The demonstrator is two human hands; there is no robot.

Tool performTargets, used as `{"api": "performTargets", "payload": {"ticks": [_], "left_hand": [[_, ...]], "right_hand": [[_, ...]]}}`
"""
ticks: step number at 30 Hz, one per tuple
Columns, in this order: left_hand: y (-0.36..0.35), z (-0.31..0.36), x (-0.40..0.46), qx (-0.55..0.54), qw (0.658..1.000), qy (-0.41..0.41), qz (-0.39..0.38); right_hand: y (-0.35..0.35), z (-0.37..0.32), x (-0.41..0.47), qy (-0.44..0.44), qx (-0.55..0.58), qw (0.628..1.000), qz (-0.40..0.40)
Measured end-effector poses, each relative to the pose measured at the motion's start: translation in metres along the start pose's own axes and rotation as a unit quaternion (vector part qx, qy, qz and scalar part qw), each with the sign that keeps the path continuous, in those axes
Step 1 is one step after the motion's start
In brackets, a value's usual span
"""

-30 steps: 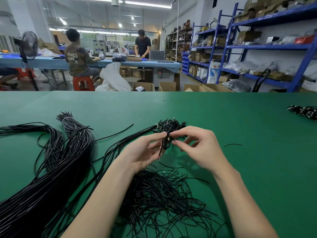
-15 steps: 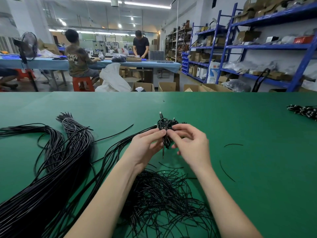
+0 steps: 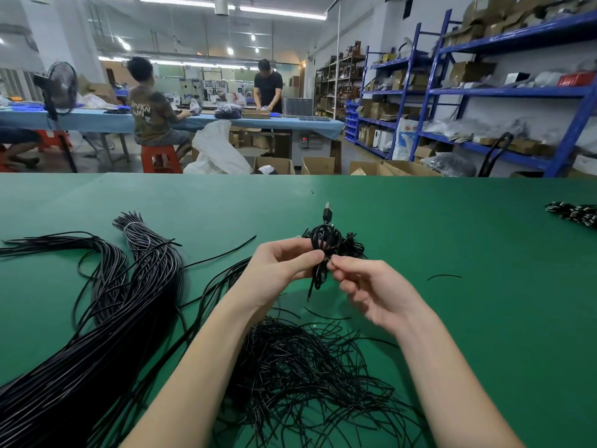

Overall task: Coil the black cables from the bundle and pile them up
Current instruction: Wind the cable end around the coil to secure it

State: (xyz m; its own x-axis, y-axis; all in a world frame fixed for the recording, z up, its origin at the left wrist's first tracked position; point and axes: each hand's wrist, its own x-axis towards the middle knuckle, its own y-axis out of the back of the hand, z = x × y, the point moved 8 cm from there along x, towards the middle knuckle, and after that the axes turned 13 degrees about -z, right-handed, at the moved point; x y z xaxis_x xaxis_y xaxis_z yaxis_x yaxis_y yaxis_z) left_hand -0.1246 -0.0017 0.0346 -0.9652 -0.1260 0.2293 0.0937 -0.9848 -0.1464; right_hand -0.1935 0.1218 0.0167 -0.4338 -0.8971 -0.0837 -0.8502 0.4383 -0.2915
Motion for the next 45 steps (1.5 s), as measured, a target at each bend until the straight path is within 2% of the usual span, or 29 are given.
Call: {"api": "performTargets", "payload": {"ticks": [1, 3, 5, 7, 9, 15, 19, 22, 26, 28, 32, 35, 37, 39, 41, 45], "left_hand": [[-0.001, -0.003, 0.001, -0.019, 1.000, 0.011, 0.001], [-0.001, -0.010, 0.002, -0.065, 0.997, 0.044, -0.001], [-0.001, -0.014, 0.001, -0.094, 0.993, 0.068, -0.004], [-0.002, -0.015, 0.001, -0.111, 0.991, 0.074, -0.014], [-0.004, -0.015, 0.001, -0.116, 0.990, 0.080, -0.022], [-0.007, -0.015, 0.001, -0.114, 0.989, 0.093, -0.026], [-0.007, -0.015, 0.001, -0.116, 0.988, 0.098, -0.038], [-0.008, -0.014, 0.000, -0.084, 0.991, 0.078, -0.061], [-0.004, -0.002, 0.002, 0.020, 0.999, -0.008, -0.029], [-0.002, 0.003, 0.002, 0.076, 0.996, -0.041, 0.001], [-0.002, 0.004, 0.001, 0.117, 0.991, -0.058, 0.025], [0.001, 0.001, 0.001, 0.088, 0.995, -0.043, 0.036], [0.004, -0.001, 0.001, 0.057, 0.997, -0.029, 0.039], [0.004, -0.003, 0.001, 0.013, 1.000, -0.010, 0.024], [0.003, -0.005, 0.002, -0.026, 1.000, 0.003, 0.009], [0.002, -0.009, 0.003, -0.063, 0.998, 0.024, -0.005]], "right_hand": [[0.001, -0.002, 0.000, 0.007, -0.019, 1.000, 0.000], [0.000, -0.016, -0.003, 0.057, -0.158, 0.986, 0.010], [-0.002, -0.033, -0.007, 0.115, -0.319, 0.940, 0.043], [-0.004, -0.044, -0.011, 0.171, -0.402, 0.896, 0.077], [-0.006, -0.050, -0.016, 0.215, -0.426, 0.873, 0.099], [-0.006, -0.052, -0.021, 0.264, -0.443, 0.847, 0.132], [-0.013, -0.054, -0.022, 0.282, -0.454, 0.837, 0.120], [-0.008, -0.052, -0.022, 0.282, -0.413, 0.854, 0.144], [0.006, -0.035, -0.012, 0.224, -0.202, 0.940, 0.159], [0.011, -0.024, -0.009, 0.184, -0.119, 0.960, 0.176], [0.017, -0.011, -0.004, 0.118, -0.091, 0.970, 0.190], [0.016, -0.015, -0.003, 0.130, -0.127, 0.969, 0.167], [0.018, -0.026, -0.008, 0.175, -0.198, 0.948, 0.174], [0.015, -0.043, -0.019, 0.251, -0.345, 0.883, 0.195], [0.004, -0.051, -0.028, 0.319, -0.455, 0.812, 0.179], [-0.008, -0.058, -0.036, 0.382, -0.517, 0.744, 0.181]]}}
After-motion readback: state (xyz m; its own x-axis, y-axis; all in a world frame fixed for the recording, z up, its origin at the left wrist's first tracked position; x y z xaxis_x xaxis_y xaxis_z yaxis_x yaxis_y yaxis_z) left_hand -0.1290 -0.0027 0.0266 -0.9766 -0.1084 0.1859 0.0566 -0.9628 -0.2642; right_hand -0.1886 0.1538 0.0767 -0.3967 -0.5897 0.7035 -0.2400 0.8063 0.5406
